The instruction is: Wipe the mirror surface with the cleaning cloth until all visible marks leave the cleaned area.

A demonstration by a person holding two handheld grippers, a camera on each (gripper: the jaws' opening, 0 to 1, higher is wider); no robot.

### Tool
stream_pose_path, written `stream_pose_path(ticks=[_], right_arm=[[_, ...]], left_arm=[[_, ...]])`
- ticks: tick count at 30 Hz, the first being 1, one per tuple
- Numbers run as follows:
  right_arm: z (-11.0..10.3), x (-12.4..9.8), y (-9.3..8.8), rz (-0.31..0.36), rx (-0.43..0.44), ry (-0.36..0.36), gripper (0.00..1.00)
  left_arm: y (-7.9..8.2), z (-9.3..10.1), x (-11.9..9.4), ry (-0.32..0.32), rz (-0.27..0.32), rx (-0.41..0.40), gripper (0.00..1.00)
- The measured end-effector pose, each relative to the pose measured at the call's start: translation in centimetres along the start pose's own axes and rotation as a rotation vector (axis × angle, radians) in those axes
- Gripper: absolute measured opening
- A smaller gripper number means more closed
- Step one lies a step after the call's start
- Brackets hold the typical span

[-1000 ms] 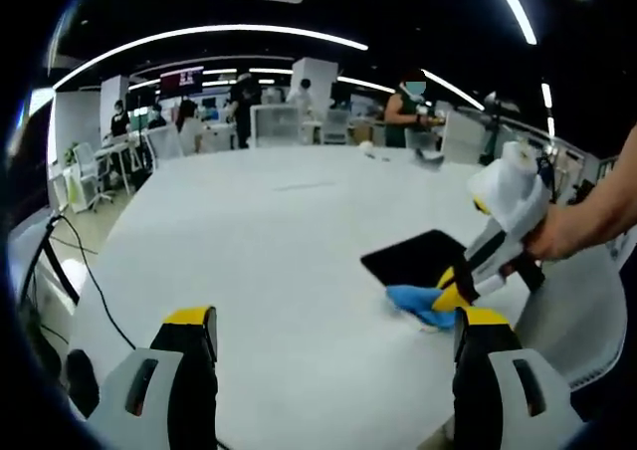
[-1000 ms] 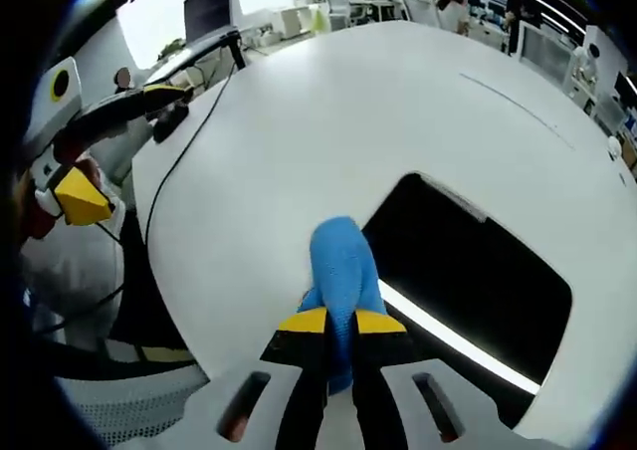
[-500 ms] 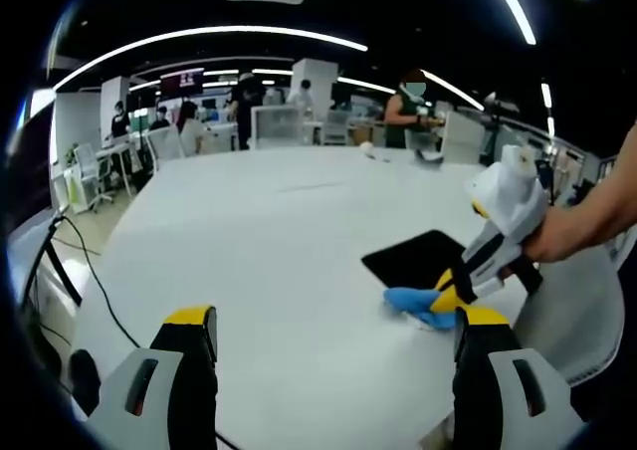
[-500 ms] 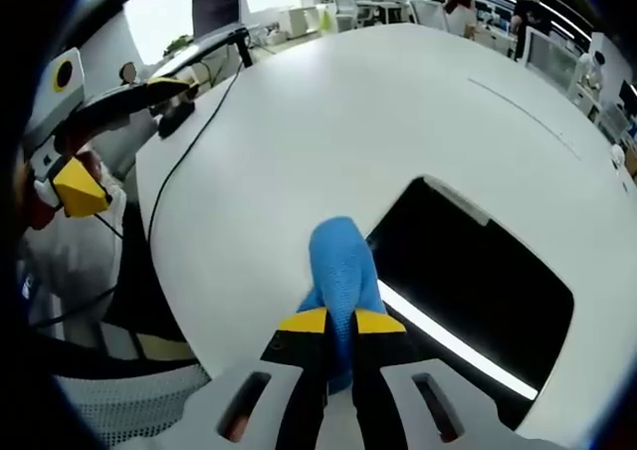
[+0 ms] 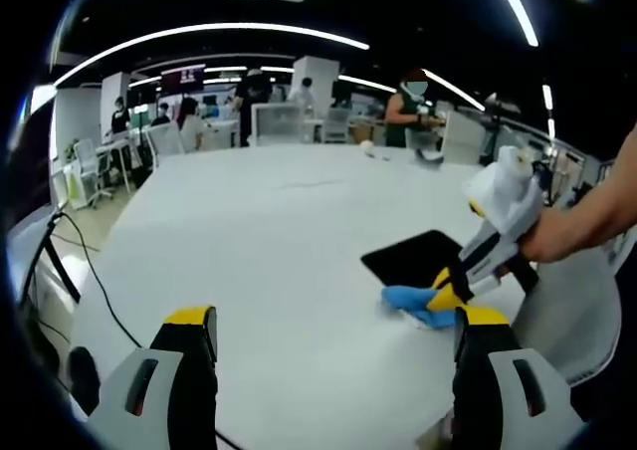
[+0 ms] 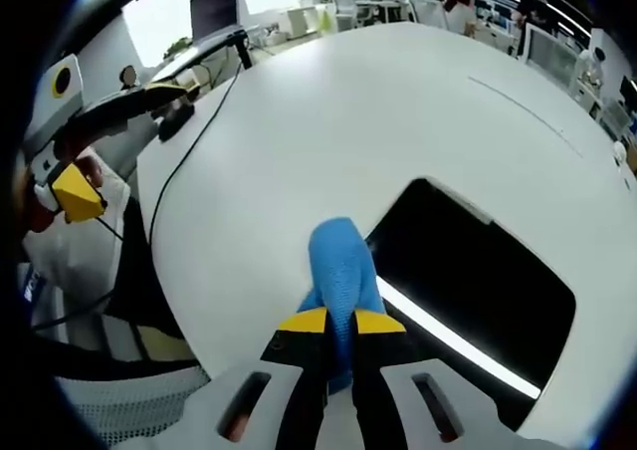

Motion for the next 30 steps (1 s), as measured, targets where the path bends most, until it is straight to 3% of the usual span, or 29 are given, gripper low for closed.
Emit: stream_pose_path(ticks=[5, 30], right_arm=[[0.2, 0.2, 0.2, -0.003, -0.010, 0.001, 0.02], [1.6, 1.2, 1.8, -0.021, -0.045, 0.003, 0.02]], left_arm=[[-0.5, 0.3, 0.5, -0.032, -0.040, -0.012, 1.00], [-0.3, -0.1, 1.0, -0.042, -0.061, 0.000, 1.00]])
Point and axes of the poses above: the point that each gripper's makers call its tool centre point, and the gripper's own axes: x roughly forward along the fingers, z roughly to its right, y roughly out of its top, the point moved 7 cm from there along -x, roughly backward along the fingers, and after that the axes turned 10 degrees about z, right-handed, at the moved point
